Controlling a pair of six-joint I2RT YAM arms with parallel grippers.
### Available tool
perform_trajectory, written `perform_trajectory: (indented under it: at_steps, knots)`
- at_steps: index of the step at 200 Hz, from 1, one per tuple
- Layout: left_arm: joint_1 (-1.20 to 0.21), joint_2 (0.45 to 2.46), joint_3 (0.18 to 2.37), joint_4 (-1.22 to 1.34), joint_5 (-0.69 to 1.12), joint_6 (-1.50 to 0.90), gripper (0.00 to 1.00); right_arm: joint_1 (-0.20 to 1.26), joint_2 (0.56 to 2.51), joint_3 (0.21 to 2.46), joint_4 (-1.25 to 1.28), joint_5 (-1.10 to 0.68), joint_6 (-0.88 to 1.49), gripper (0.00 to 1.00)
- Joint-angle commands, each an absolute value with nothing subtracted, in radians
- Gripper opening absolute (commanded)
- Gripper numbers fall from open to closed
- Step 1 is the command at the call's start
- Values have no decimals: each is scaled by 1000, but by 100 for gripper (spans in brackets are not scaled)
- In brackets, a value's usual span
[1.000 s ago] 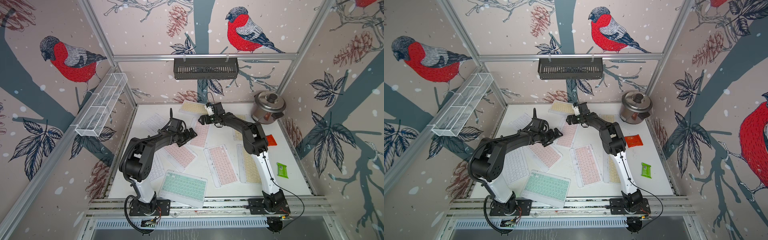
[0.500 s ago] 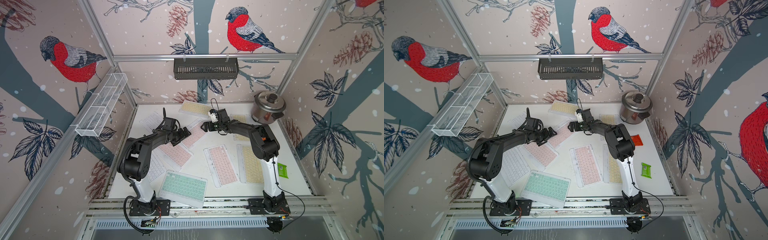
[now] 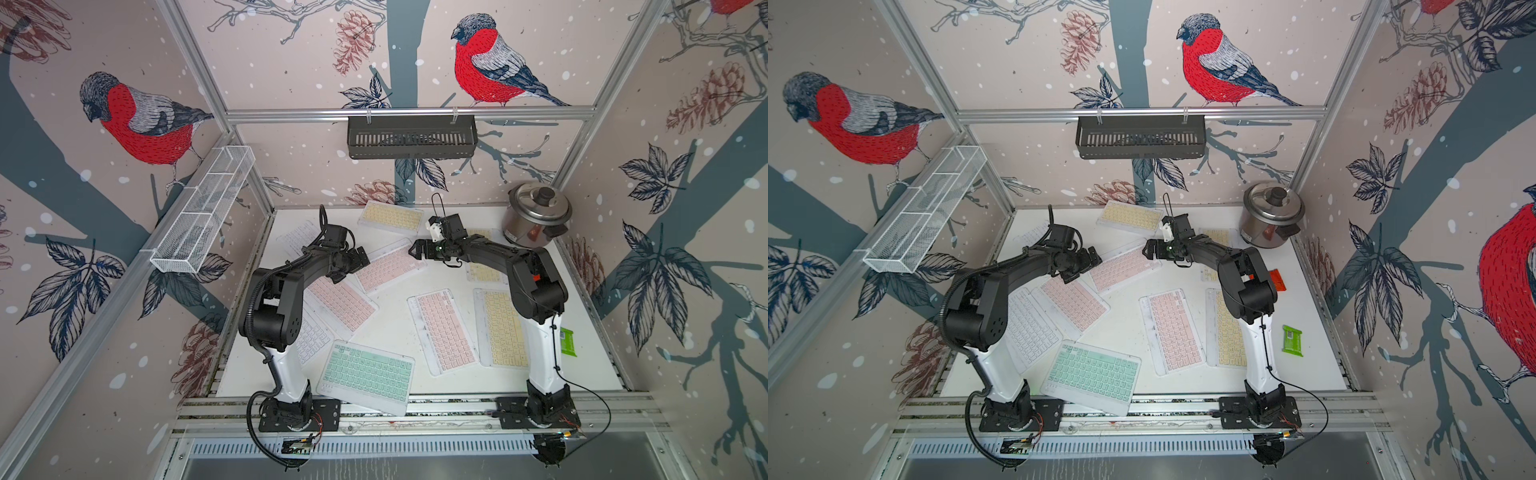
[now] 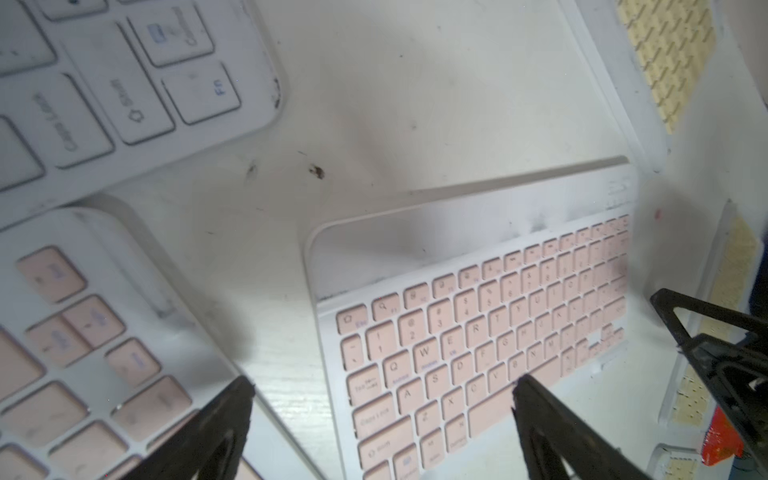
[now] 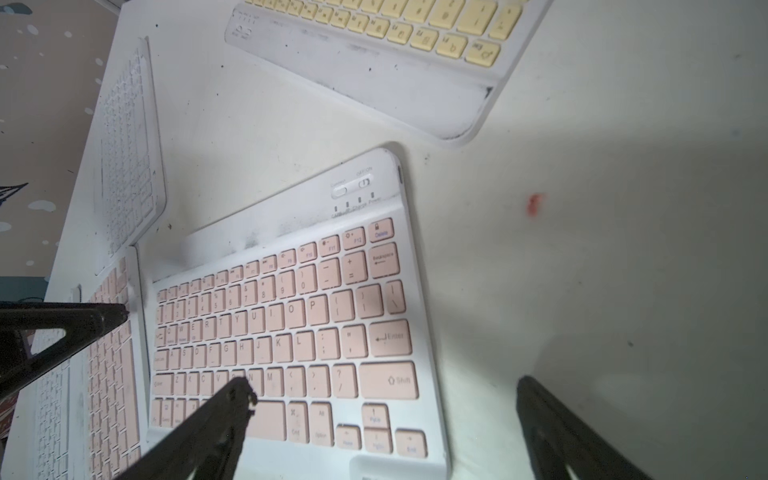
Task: Stack the numeric keypads
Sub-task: Adjust the numeric keypad at the center of the board.
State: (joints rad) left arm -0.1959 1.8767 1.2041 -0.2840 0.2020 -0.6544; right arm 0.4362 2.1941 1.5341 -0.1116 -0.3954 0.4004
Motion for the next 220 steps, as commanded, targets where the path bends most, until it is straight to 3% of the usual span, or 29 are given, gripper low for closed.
perform_trajectory:
  at_steps: [1,106,165,220]
  knots:
    - [-195,1925,1259,-308,186,-649,97,443,2214,1551,-132,-419,422,100]
    - [-306,2162,1566,-368,239,-631,97,448,2007,1230,42,-503,515,100]
    - [-334,2214,1709,-417,258,-616,97,376,1950,1183,17,-481,514,100]
    - [-289,2019,1491,-375,237,-614,97,381,1904,1143,-13,-434,504,100]
